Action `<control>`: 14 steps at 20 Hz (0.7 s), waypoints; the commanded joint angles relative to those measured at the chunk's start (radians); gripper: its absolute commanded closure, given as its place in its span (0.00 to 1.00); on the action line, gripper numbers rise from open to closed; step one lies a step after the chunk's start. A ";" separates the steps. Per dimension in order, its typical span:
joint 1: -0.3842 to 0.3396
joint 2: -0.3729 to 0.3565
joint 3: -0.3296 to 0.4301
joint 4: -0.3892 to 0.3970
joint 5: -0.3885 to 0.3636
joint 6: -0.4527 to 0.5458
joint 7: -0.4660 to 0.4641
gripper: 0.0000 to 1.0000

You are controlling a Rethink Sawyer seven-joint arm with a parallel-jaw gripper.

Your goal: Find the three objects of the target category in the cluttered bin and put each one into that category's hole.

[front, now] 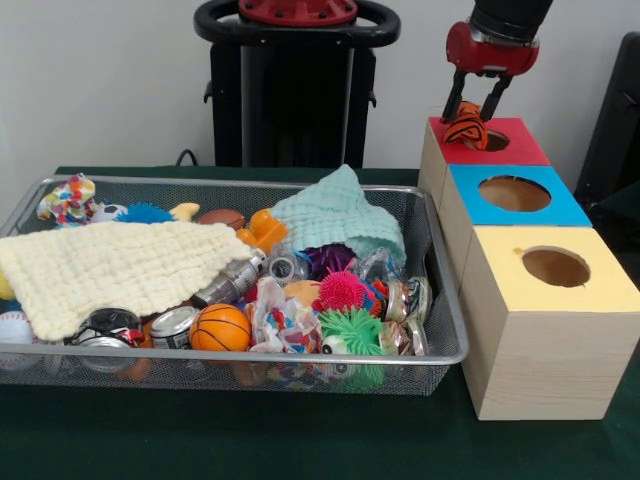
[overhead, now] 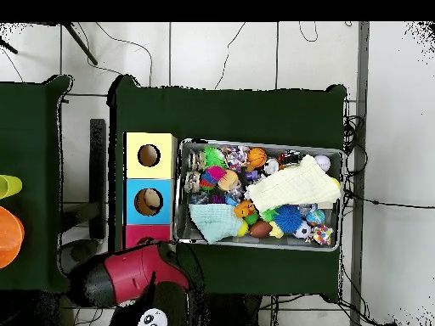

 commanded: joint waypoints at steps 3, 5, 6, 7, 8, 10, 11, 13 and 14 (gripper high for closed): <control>0.006 0.008 0.038 -0.040 0.018 0.091 0.121 0.00; 0.014 0.002 0.033 -0.048 0.019 0.113 0.124 0.00; 0.016 -0.001 0.032 -0.048 0.020 0.119 0.124 0.00; 0.017 -0.002 0.031 -0.048 0.020 0.123 0.124 0.00; 0.017 -0.003 0.031 -0.050 0.020 0.127 0.122 0.00; 0.017 -0.004 0.032 -0.051 0.024 0.133 0.122 0.00; 0.018 -0.006 0.032 -0.052 0.027 0.135 0.123 0.00; 0.022 -0.012 0.029 -0.053 0.030 0.142 0.127 0.00; 0.023 -0.012 0.028 -0.055 0.030 0.145 0.127 0.00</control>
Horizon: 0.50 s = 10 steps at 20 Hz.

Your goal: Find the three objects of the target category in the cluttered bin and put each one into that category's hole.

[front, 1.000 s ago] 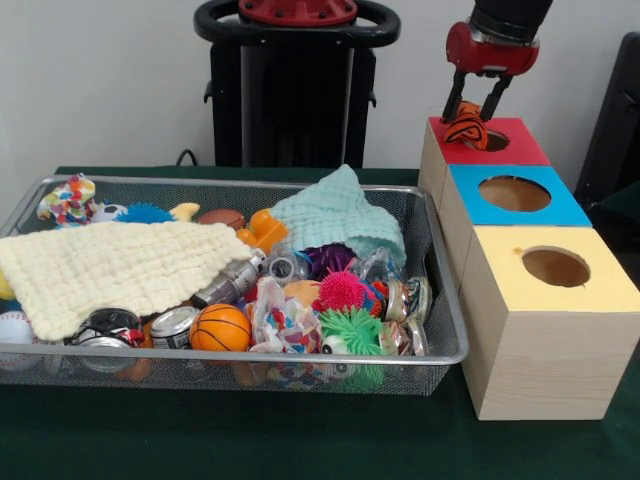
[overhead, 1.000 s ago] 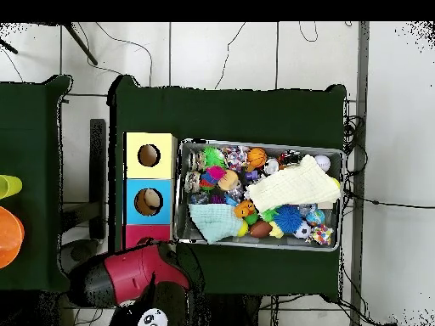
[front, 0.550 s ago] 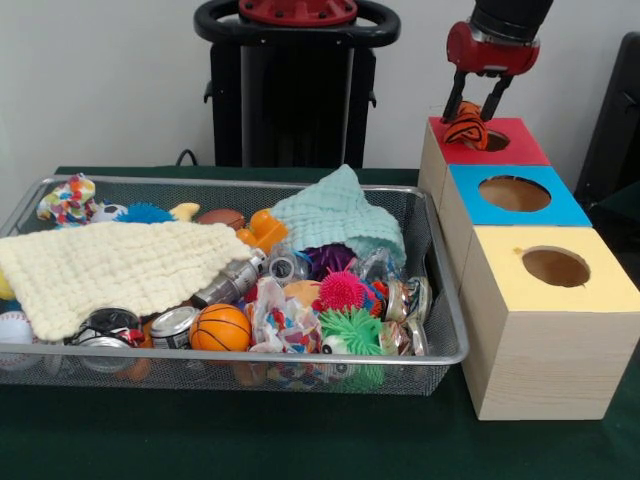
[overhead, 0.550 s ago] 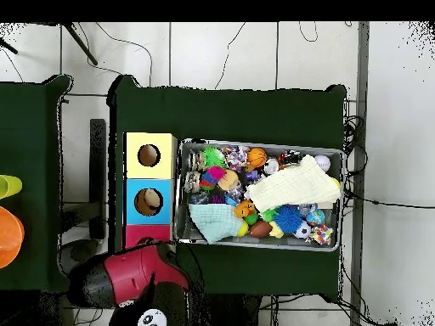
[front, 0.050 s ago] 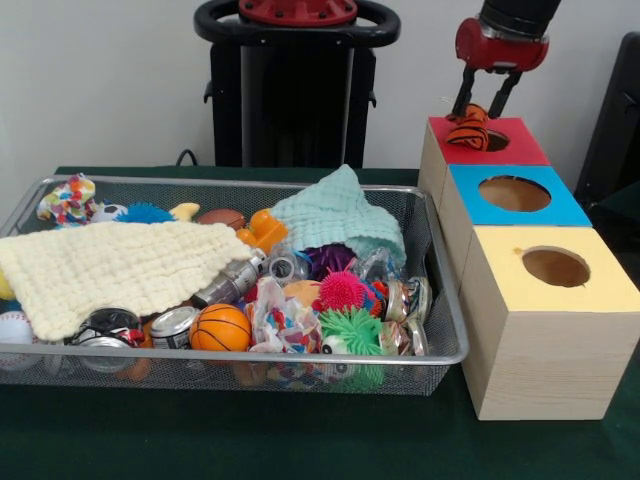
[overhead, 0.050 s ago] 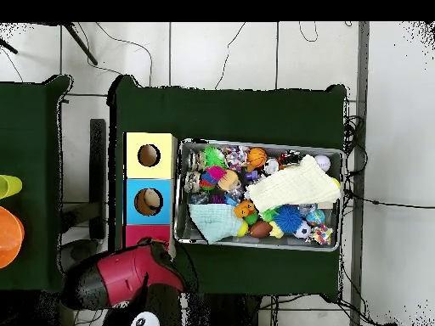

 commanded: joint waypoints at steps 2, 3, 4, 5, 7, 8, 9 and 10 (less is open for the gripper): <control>0.002 -0.001 0.026 -0.050 0.025 0.137 0.128 0.00; 0.002 -0.002 0.026 -0.050 0.024 0.139 0.126 0.00; 0.001 -0.006 0.026 -0.046 0.024 0.138 0.123 0.00; 0.000 -0.009 0.027 -0.041 0.024 0.138 0.121 0.00; -0.003 -0.011 0.029 -0.038 0.026 0.141 0.118 0.00; -0.005 -0.013 0.032 -0.037 0.028 0.144 0.116 0.00; -0.008 -0.014 0.035 -0.035 0.030 0.148 0.114 0.00; -0.011 -0.016 0.038 -0.032 0.034 0.152 0.111 0.00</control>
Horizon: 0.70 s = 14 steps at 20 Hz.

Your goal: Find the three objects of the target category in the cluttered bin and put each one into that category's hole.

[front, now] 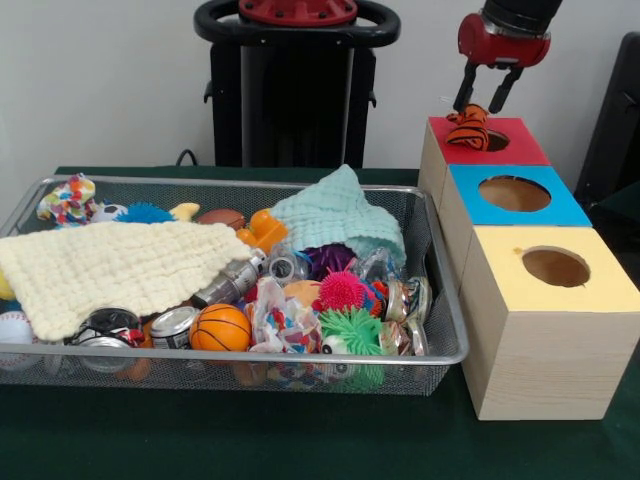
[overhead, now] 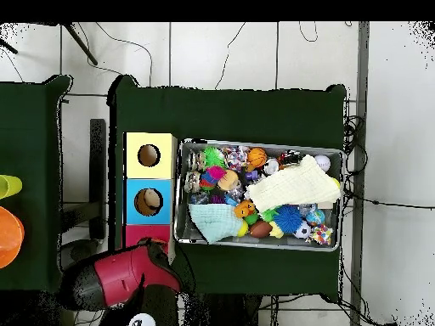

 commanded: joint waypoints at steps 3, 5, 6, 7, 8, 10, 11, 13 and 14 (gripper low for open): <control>-0.023 -0.018 0.035 -0.043 0.022 0.135 0.097 0.00; -0.030 -0.018 0.032 -0.052 0.009 0.132 0.083 0.00; -0.036 -0.017 0.033 -0.053 0.004 0.124 0.074 0.00; -0.042 -0.019 0.032 -0.055 -0.001 0.126 0.066 0.00; -0.049 -0.022 0.031 -0.056 -0.006 0.127 0.057 0.00; -0.063 -0.019 0.027 -0.062 -0.016 0.119 0.048 0.00; -0.070 -0.021 0.026 -0.062 -0.019 0.120 0.042 0.00; -0.087 -0.027 0.035 -0.067 -0.017 0.135 0.024 0.00; -0.090 -0.030 0.035 -0.071 -0.016 0.145 0.023 0.00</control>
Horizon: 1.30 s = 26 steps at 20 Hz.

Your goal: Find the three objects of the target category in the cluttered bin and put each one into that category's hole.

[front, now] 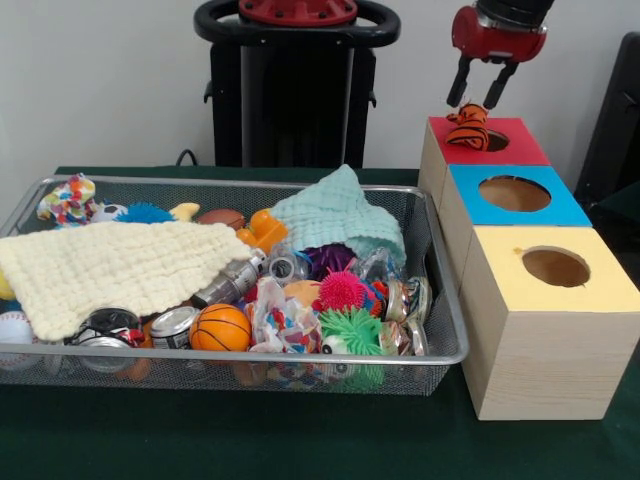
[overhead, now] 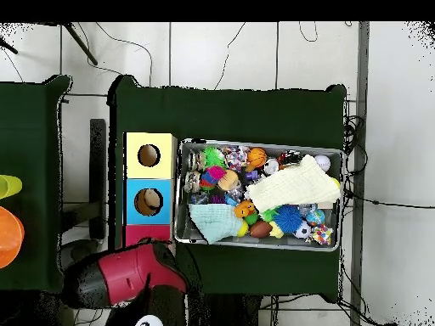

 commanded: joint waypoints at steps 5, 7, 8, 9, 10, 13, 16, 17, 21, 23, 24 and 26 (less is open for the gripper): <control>-0.069 -0.010 0.027 -0.054 -0.025 0.084 0.045 0.00; -0.076 -0.006 0.028 -0.049 -0.036 0.062 0.043 0.00; -0.079 -0.004 0.028 -0.049 -0.039 0.060 0.043 0.00; -0.080 -0.005 0.027 -0.048 -0.040 0.061 0.043 0.00; -0.081 -0.005 0.027 -0.047 -0.040 0.062 0.045 0.00; -0.082 -0.006 0.030 -0.041 -0.042 0.055 0.049 0.00; -0.083 -0.003 0.029 -0.039 -0.049 0.040 0.047 1.00; -0.084 -0.002 0.030 -0.039 -0.052 0.034 0.045 1.00; -0.083 -0.004 0.026 -0.030 -0.061 0.016 0.045 1.00; -0.084 -0.001 0.025 -0.028 -0.067 0.006 0.043 1.00; -0.086 0.000 0.023 -0.027 -0.071 -0.001 0.042 1.00; -0.090 0.002 0.020 -0.027 -0.079 -0.019 0.039 1.00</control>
